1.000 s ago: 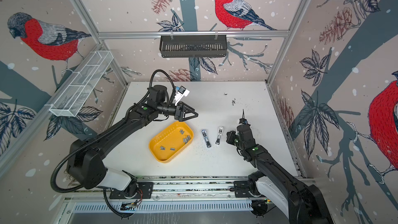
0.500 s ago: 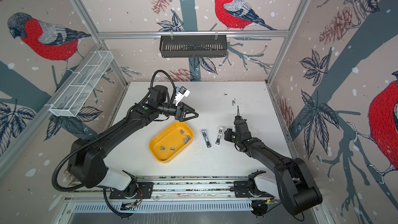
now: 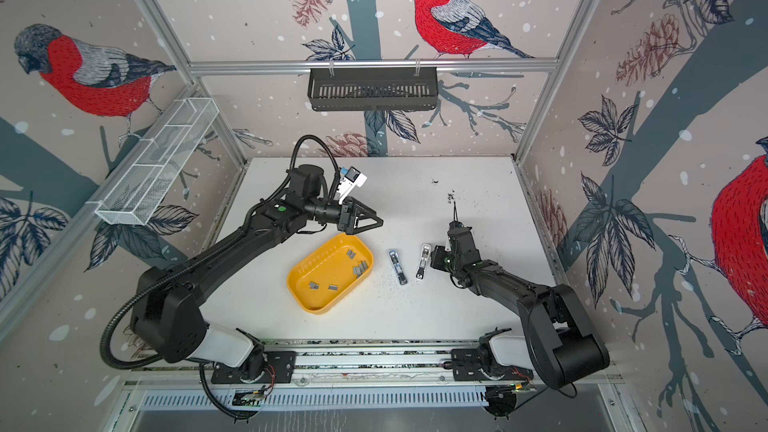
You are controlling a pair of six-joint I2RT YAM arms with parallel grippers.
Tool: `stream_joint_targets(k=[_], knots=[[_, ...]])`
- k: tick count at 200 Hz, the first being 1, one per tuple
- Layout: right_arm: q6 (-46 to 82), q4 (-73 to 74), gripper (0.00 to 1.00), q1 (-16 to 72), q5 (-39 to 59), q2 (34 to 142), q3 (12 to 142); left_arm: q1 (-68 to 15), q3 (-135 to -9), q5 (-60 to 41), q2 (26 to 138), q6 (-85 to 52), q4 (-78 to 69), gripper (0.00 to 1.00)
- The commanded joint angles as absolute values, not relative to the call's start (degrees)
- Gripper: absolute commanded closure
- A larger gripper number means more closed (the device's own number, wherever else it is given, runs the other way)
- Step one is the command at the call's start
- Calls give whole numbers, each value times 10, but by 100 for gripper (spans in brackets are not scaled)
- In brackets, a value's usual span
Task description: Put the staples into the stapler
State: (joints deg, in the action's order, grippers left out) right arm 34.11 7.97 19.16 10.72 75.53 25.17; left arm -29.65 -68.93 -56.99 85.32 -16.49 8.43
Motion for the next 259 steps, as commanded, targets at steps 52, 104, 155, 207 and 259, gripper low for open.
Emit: stream_joint_targets(k=[52, 104, 155, 207, 259], knots=[[334, 114, 89, 194, 119, 776, 260, -297, -691, -575, 853, -154, 88, 3], [333, 115, 89, 199, 122, 786, 268, -297, -691, -575, 854, -154, 88, 3], [333, 115, 89, 207, 116, 790, 272, -298, -691, -575, 853, -154, 87, 3], [319, 82, 89, 218, 87, 764, 268, -297, -691, -576, 853, -153, 89, 3], [294, 20, 89, 242, 53, 721, 263, -299, -692, -577, 853, -154, 88, 3]])
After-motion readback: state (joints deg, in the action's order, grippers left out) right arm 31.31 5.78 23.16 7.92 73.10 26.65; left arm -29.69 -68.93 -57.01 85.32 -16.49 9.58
